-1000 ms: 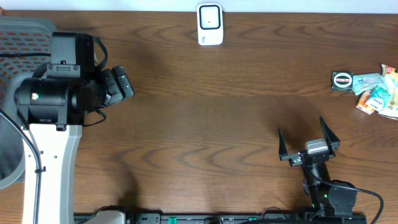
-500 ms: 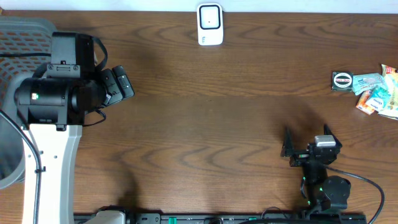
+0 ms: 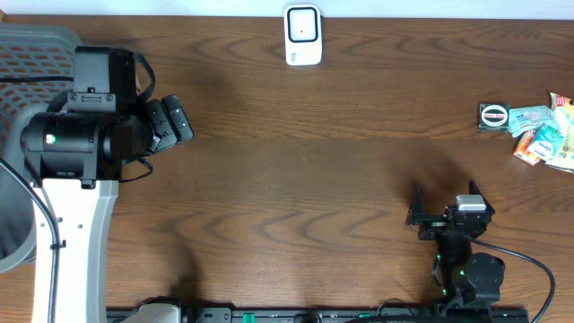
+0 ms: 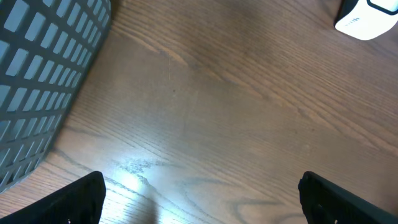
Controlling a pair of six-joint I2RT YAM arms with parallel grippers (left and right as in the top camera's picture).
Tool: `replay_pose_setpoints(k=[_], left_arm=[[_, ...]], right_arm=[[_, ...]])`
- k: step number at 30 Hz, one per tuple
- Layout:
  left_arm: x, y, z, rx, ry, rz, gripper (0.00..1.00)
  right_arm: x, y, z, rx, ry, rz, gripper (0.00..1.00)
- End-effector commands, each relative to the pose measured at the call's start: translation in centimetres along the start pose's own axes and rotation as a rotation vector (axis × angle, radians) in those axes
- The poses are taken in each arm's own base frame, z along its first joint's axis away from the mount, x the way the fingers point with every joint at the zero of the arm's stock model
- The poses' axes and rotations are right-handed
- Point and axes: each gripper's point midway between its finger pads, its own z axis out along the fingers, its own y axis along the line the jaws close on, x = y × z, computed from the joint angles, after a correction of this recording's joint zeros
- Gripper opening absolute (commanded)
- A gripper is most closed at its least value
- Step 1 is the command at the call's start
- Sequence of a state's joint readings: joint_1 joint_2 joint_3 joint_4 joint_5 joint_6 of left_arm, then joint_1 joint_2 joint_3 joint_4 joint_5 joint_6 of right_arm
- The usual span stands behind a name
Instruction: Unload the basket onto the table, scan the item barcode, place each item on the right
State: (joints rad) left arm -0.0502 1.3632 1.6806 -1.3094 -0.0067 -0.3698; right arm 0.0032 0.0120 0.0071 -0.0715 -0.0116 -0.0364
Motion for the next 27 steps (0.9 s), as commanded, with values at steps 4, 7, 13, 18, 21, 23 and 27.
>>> replay_pose_setpoints(k=[4, 7, 13, 18, 21, 23, 27], left_arm=[[-0.1, 0.3, -0.2, -0.011, -0.01, -0.015, 0.98], [-0.1, 0.3, -0.2, -0.011, -0.01, -0.015, 0.98], [-0.1, 0.3, -0.2, -0.011, -0.01, -0.015, 0.98], [-0.1, 0.3, -0.2, -0.011, -0.01, -0.015, 0.97], [-0.1, 0.3, -0.2, -0.011, -0.01, -0.015, 0.98], [-0.1, 0.3, -0.2, -0.011, -0.01, -0.015, 0.98], [-0.1, 0.3, -0.2, -0.011, -0.01, -0.015, 0.98]], right_arm=[[0.1, 0.4, 0.0, -0.012, 0.002, -0.022, 0.99], [0.1, 0.4, 0.0, -0.015, 0.003, -0.025, 0.99], [0.2, 0.2, 0.0, -0.007, 0.004, -0.021, 0.99], [0.2, -0.3, 0.0, 0.015, 0.006, -0.018, 0.99], [0.2, -0.8, 0.0, 0.035, 0.006, -0.005, 0.99], [0.2, -1.0, -0.1, 0.045, 0.007, 0.001, 0.99], [0.2, -1.1, -0.1, 0.048, 0.007, 0.001, 0.99]])
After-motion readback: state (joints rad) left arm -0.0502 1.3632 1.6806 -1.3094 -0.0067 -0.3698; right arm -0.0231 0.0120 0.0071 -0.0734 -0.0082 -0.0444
